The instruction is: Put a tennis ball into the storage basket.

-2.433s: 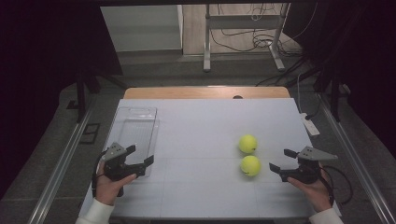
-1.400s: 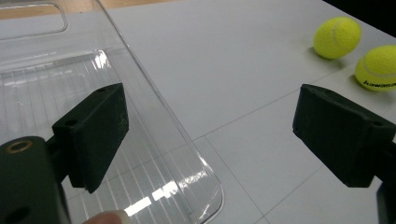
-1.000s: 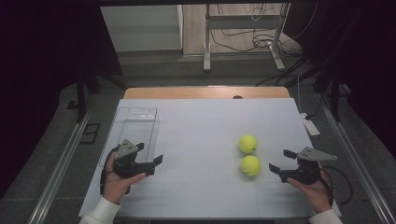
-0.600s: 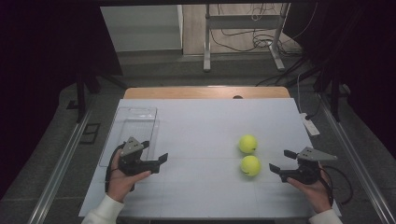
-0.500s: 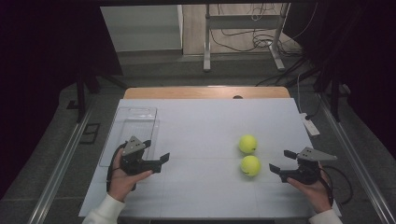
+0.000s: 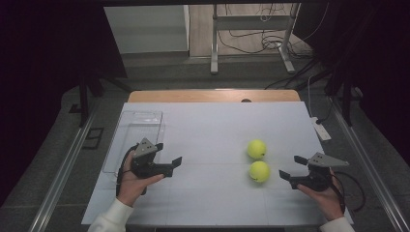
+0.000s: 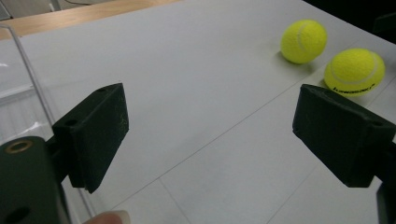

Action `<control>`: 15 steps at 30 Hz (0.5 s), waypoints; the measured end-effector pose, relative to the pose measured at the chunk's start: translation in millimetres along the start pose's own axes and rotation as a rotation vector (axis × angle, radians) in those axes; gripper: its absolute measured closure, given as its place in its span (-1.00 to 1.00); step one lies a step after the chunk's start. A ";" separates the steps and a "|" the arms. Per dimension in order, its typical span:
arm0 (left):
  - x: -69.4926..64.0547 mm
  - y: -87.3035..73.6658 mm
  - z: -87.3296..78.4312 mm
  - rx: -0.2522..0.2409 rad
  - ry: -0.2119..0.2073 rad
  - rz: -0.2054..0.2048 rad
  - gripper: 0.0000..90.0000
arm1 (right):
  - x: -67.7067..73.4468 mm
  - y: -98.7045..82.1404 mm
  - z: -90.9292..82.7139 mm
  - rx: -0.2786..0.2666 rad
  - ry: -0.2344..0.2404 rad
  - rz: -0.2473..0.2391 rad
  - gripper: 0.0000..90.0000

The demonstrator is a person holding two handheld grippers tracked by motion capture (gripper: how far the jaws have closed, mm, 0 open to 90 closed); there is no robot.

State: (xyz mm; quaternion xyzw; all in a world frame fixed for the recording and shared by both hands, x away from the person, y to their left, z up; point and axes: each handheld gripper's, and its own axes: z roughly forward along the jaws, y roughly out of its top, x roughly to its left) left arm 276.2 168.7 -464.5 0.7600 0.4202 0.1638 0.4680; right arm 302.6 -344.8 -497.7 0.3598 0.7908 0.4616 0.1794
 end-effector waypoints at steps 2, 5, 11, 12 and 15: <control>-1.5 1.5 1.6 -0.001 -0.004 0.004 -0.74 | -0.1 -0.1 -0.1 0.000 -0.001 -0.001 -0.72; -2.9 3.7 3.5 0.001 -0.011 0.007 -0.74 | -0.4 -0.4 -0.5 0.001 -0.003 -0.001 -0.72; -6.8 8.8 9.4 0.011 -0.028 0.019 -0.74 | -0.6 -1.1 -0.6 0.004 -0.005 -0.004 -0.72; -7.5 9.7 10.7 0.013 -0.031 0.022 -0.74 | -0.4 -1.2 -0.5 0.006 -0.005 -0.003 -0.72; -9.0 11.6 13.4 0.016 -0.035 0.026 -0.74 | -0.2 -1.3 -0.5 0.007 -0.007 -0.004 -0.72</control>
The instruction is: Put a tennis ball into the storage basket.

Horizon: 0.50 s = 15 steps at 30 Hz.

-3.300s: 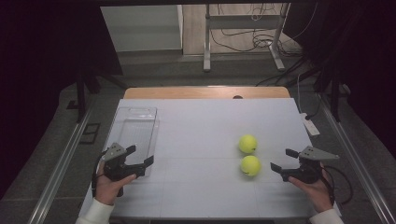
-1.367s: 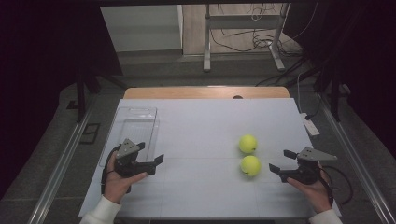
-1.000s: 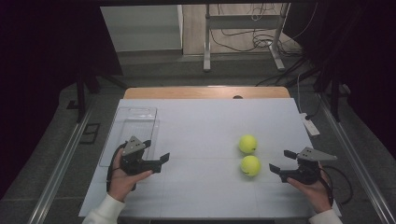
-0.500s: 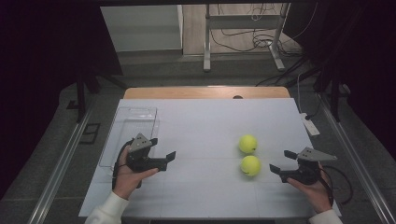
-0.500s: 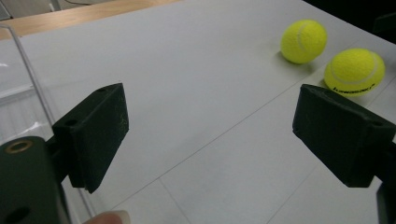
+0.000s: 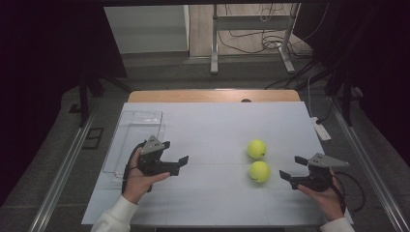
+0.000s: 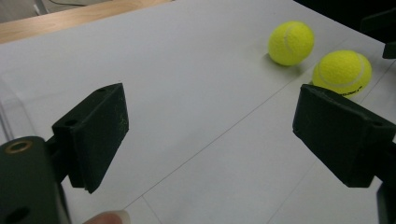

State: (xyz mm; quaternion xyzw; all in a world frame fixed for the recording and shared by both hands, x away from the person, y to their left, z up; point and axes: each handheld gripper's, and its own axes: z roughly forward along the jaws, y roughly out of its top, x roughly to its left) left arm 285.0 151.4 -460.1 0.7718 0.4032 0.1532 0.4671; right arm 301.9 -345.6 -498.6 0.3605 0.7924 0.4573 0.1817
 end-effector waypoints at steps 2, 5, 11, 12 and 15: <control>-1.6 1.2 1.6 -0.001 -0.011 0.000 -0.74 | 0.0 0.0 -0.5 0.001 -0.001 -0.002 -0.72; -2.3 1.6 2.7 -0.002 -0.019 -0.005 -0.74 | -0.2 -0.7 -0.8 0.000 0.000 0.002 -0.71; -3.3 3.2 8.2 0.007 -0.023 -0.001 -0.74 | -0.7 -0.9 -0.7 0.000 -0.001 0.002 -0.71; -4.1 3.9 8.9 0.009 -0.024 0.004 -0.74 | -0.5 -0.9 -0.8 -0.001 -0.002 0.001 -0.71; -6.1 5.5 11.6 0.011 -0.029 0.006 -0.74 | -0.2 -0.9 -1.0 -0.001 -0.003 0.000 -0.71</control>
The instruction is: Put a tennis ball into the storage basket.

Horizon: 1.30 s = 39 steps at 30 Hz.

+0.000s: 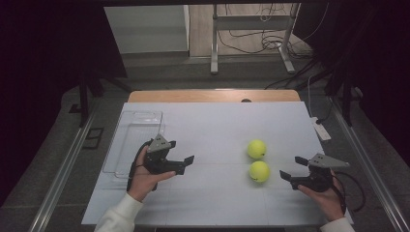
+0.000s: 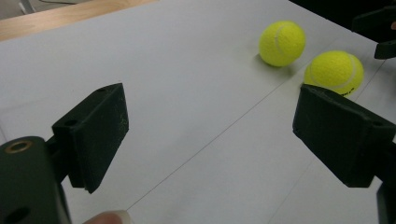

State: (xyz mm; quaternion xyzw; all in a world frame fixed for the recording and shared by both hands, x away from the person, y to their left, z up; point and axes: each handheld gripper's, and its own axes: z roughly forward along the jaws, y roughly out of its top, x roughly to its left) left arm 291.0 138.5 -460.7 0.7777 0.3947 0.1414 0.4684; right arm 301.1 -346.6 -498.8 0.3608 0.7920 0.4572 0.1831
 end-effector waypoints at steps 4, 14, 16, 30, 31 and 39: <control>-2.8 2.0 4.5 0.006 -0.007 0.006 -0.74 | 0.1 -0.2 -0.2 0.001 -0.001 -0.003 -0.71; -11.7 7.8 17.8 0.022 -0.035 0.023 -0.74 | -0.4 -0.8 -0.5 0.004 -0.005 -0.003 -0.71; -13.9 8.4 19.7 0.027 -0.041 0.029 -0.74 | -0.5 -0.7 -0.4 0.004 -0.006 -0.005 -0.71; -19.4 8.7 30.4 0.056 -0.067 0.040 -0.76 | -0.5 -0.6 1.6 0.016 -0.009 -0.015 -0.70; -19.5 8.7 30.5 0.056 -0.068 0.040 -0.76 | -0.5 -0.6 1.6 0.015 -0.010 -0.013 -0.70; -24.4 9.9 33.2 0.061 -0.089 0.047 -0.76 | 0.5 -0.9 1.3 0.019 -0.014 -0.016 -0.70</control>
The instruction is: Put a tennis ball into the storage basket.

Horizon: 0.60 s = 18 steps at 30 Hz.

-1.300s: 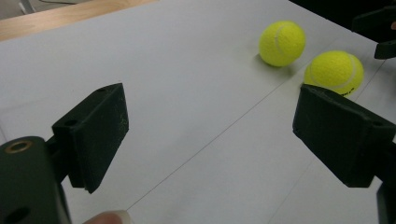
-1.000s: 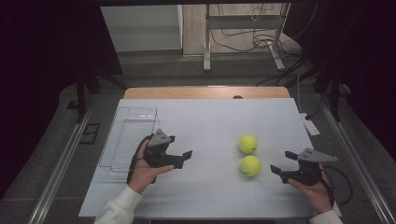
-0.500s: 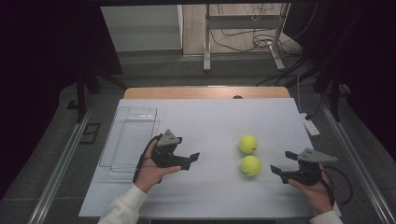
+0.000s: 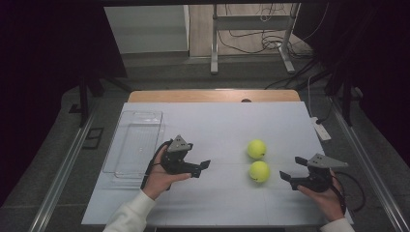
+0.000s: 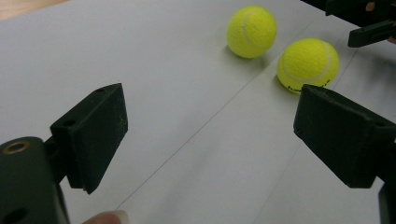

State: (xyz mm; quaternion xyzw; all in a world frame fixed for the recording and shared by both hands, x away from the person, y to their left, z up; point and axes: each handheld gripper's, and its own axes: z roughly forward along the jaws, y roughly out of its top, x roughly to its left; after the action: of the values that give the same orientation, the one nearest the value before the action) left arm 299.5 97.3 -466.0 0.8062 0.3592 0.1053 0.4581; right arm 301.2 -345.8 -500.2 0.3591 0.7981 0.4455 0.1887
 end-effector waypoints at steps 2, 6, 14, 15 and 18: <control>-0.6 0.0 1.4 0.003 -0.003 0.002 -0.76 | -0.4 -0.1 0.5 0.000 0.001 0.001 -0.70; -1.4 0.5 3.3 0.003 -0.008 0.002 -0.76 | -0.6 -0.5 1.0 0.003 0.001 0.000 -0.70; -7.3 4.6 10.5 0.012 -0.029 0.018 -0.76 | -0.4 -0.8 0.9 0.007 -0.002 -0.005 -0.70; -7.4 5.0 11.1 0.013 -0.030 0.018 -0.76 | -0.4 -0.9 0.9 0.008 -0.001 -0.006 -0.70; -8.4 6.5 13.1 0.015 -0.034 0.021 -0.76 | -1.1 -1.1 1.3 0.009 -0.004 -0.006 -0.70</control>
State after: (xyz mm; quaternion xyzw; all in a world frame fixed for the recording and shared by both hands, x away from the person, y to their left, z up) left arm 303.1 80.9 -466.7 0.8149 0.3437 0.0935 0.4572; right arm 302.4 -346.2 -501.8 0.3584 0.8009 0.4406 0.1898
